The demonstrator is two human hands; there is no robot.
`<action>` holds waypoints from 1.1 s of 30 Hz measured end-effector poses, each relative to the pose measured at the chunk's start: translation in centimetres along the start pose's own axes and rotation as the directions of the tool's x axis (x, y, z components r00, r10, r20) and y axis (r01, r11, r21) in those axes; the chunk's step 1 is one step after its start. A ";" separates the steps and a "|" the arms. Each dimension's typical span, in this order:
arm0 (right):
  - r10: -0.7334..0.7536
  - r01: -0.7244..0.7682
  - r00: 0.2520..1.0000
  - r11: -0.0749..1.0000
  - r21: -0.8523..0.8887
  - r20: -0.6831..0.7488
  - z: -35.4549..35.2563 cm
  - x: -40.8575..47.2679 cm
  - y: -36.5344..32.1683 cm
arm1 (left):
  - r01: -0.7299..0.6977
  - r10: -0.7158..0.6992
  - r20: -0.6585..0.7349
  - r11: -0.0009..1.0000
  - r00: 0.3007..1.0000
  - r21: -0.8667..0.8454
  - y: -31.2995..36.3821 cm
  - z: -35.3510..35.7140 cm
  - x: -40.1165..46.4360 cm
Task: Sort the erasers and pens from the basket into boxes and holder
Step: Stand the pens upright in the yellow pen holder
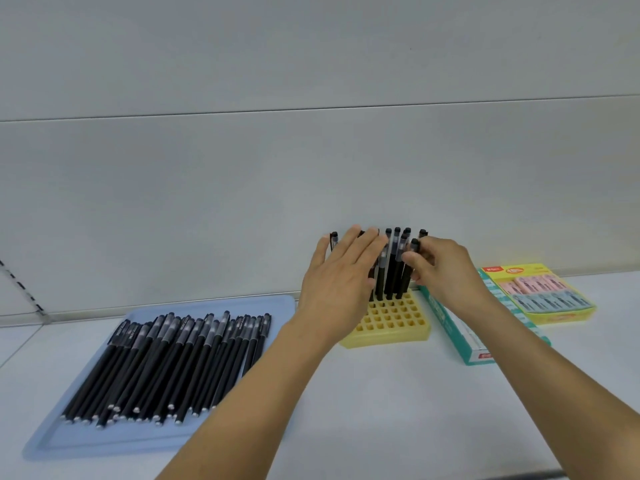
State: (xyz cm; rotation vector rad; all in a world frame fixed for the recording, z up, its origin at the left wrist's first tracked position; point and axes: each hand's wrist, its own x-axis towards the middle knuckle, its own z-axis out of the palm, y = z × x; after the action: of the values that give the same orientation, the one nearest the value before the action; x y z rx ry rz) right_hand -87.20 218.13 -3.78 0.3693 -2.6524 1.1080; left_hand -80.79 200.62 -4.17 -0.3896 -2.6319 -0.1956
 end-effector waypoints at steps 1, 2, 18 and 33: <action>-0.006 0.002 0.999 0.997 -0.075 -0.053 -0.1 -0.4 -0.2 | 0.021 -0.022 -0.011 0.999 1.000 -0.033 -0.1 -0.3 -0.5; -0.012 -0.003 0.992 0.993 -0.120 -0.128 -0.2 -1.1 -0.5 | 0.051 -0.052 -0.024 0.996 0.998 -0.072 -0.2 -0.6 -1.3; -0.147 0.283 0.854 0.936 -0.209 0.499 14.5 -8.4 -14.7 | 0.772 -0.785 0.120 0.620 0.608 0.140 -14.2 -6.1 -18.2; 0.181 -0.153 0.789 0.983 -0.099 0.587 19.4 -8.0 -18.5 | 0.849 -0.784 0.349 0.524 0.513 -0.072 -17.7 -8.5 -16.5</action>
State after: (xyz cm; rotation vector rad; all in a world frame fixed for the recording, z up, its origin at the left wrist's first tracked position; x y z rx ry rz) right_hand -76.16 192.74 -7.35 0.5612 -3.3154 1.1182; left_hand -68.48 178.17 -5.67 0.9141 -2.8477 -0.8238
